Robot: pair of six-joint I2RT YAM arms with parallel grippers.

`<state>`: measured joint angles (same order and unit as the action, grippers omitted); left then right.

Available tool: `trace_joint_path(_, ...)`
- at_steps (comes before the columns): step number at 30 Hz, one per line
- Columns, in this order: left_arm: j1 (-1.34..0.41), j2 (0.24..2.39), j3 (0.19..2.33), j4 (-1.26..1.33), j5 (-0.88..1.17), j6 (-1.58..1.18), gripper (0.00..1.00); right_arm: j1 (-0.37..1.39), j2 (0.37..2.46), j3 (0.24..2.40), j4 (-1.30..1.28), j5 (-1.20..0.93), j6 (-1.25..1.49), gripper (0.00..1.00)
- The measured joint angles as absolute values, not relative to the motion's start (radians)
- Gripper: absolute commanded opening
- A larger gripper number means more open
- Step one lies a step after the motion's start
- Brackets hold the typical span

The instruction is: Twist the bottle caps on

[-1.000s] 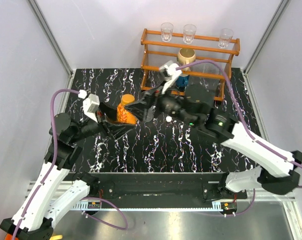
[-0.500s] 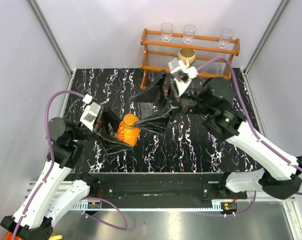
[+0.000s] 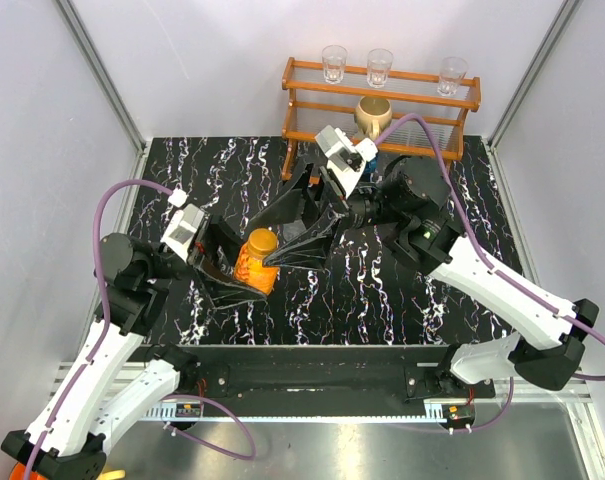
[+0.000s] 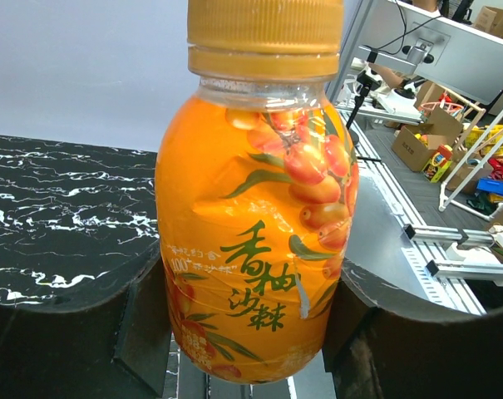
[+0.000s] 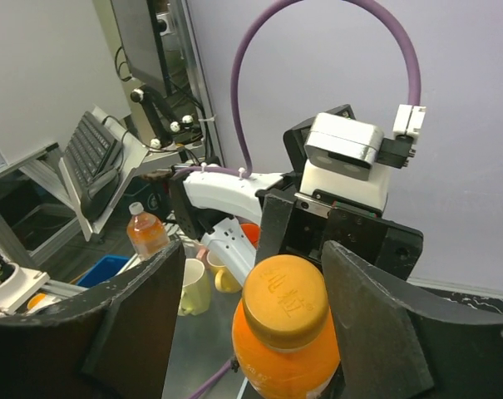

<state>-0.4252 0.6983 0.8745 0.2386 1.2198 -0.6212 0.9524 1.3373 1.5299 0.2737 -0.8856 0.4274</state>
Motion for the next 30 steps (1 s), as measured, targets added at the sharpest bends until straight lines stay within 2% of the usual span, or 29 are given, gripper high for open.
trace_joint_path(7,-0.425,0.702,0.875,0.231,1.215,-0.610,0.46,0.951,1.346,1.517,0.318,-0.905,0.466,0.83)
trace_joint_path(15,-0.425,0.702,0.875,0.230,1.215,-0.610,0.46,0.951,1.367,1.517,0.325,-0.903,0.477,0.84)
trace_joint_path(18,-0.425,0.702,0.875,0.230,1.215,-0.610,0.46,0.951,1.371,1.517,0.324,-0.902,0.477,0.78)
trace_joint_path(22,-0.425,0.702,0.875,0.230,1.207,-0.606,0.46,0.950,1.371,1.515,0.326,-0.902,0.478,0.63)
trace_joint_path(27,-0.427,0.702,0.875,0.228,1.201,-0.602,0.45,0.947,1.371,1.509,0.324,-0.894,0.477,0.58)
trace_joint_path(30,-0.427,0.702,0.875,0.227,1.196,-0.601,0.45,0.946,1.371,1.508,0.324,-0.881,0.477,0.51)
